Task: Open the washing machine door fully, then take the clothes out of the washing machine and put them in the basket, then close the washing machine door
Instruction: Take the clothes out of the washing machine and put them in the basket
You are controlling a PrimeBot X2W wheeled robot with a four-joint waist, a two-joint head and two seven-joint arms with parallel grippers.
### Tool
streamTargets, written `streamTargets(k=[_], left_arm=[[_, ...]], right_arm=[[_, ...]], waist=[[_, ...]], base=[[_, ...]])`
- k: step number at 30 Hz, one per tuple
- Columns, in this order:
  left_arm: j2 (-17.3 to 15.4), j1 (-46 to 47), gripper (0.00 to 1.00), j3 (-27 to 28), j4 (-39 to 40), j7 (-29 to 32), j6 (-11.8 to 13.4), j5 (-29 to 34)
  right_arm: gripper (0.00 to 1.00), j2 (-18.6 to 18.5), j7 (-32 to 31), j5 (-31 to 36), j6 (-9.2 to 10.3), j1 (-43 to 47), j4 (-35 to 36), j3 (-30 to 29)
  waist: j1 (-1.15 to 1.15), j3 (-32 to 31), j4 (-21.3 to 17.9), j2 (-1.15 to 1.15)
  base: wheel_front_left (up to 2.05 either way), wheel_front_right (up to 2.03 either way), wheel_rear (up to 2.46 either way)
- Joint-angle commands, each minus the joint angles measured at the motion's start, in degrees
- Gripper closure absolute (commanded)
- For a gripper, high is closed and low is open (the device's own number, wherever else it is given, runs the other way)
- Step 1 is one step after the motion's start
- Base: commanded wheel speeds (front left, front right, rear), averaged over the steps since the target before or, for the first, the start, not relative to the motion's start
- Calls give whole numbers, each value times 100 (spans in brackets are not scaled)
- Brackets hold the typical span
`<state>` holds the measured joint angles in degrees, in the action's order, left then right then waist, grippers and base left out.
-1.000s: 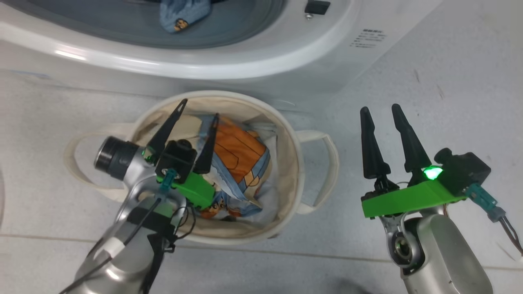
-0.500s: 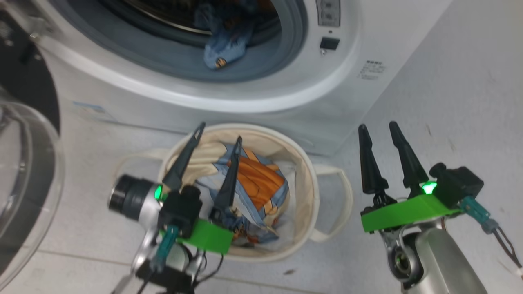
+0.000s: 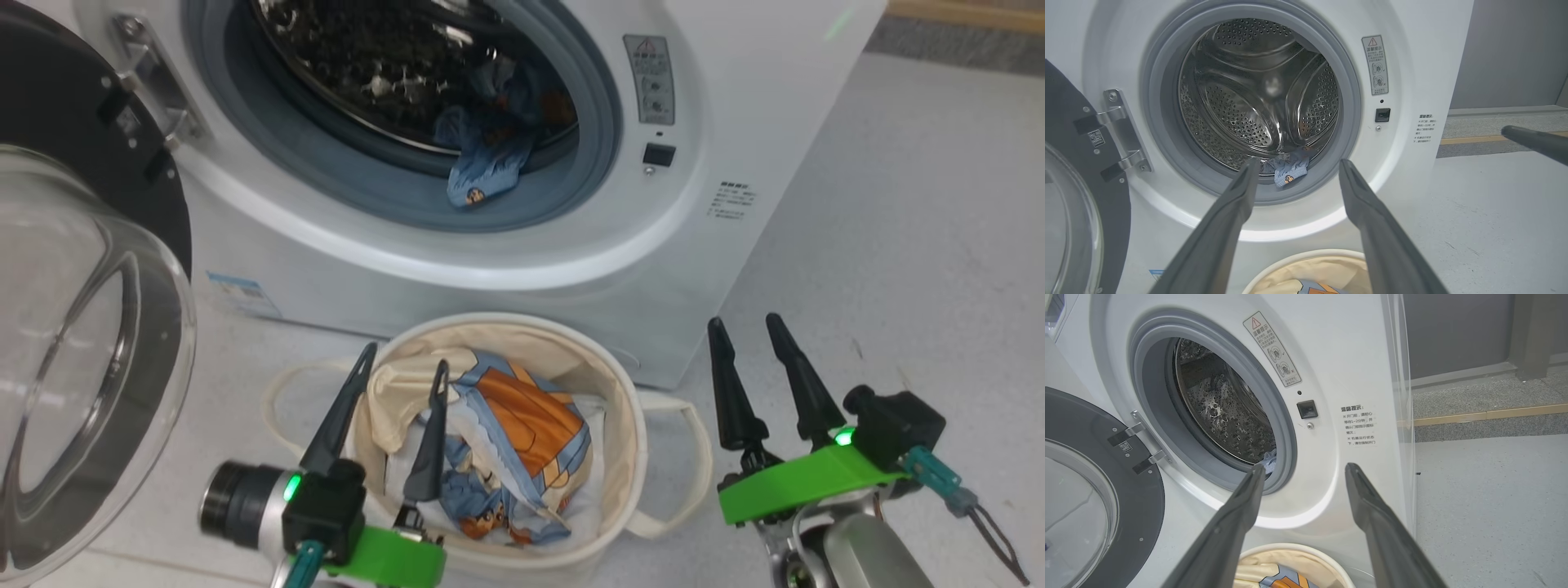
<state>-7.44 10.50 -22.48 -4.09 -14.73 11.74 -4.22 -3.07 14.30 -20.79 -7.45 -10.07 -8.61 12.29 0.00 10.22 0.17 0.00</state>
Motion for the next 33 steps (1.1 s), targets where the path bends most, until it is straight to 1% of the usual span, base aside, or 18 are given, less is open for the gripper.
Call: streamTargets(k=[1, 7, 13, 23, 33], left_arm=[[1, 25, 0, 254, 220, -27, 7, -48], [68, -324, 0, 499, 317, -27, -15, -77], [135, -546, 0, 624, 358, -27, -129, -51], [263, -607, 0, 753, 323, -27, -258, 43], [340, -649, 0, 804, 287, -27, -310, 84]], right_arm=[[0, 19, 70, -25, -3, 4, 143, 153], [0, 19, 70, -115, -3, 202, 103, 162], [0, 19, 70, -155, -3, 361, 88, 116], [0, 19, 70, -189, -3, 411, 72, 49], [0, 19, 70, -181, -3, 402, 40, 22]], waist=[[0, -106, -16, 0], [0, -338, -66, 0], [0, -478, -75, 0], [0, -496, -112, 0], [0, -544, -95, 0]], base=[[0, 0, 0], [0, 0, 0], [0, 0, 0], [0, 0, 0], [0, 0, 0]])
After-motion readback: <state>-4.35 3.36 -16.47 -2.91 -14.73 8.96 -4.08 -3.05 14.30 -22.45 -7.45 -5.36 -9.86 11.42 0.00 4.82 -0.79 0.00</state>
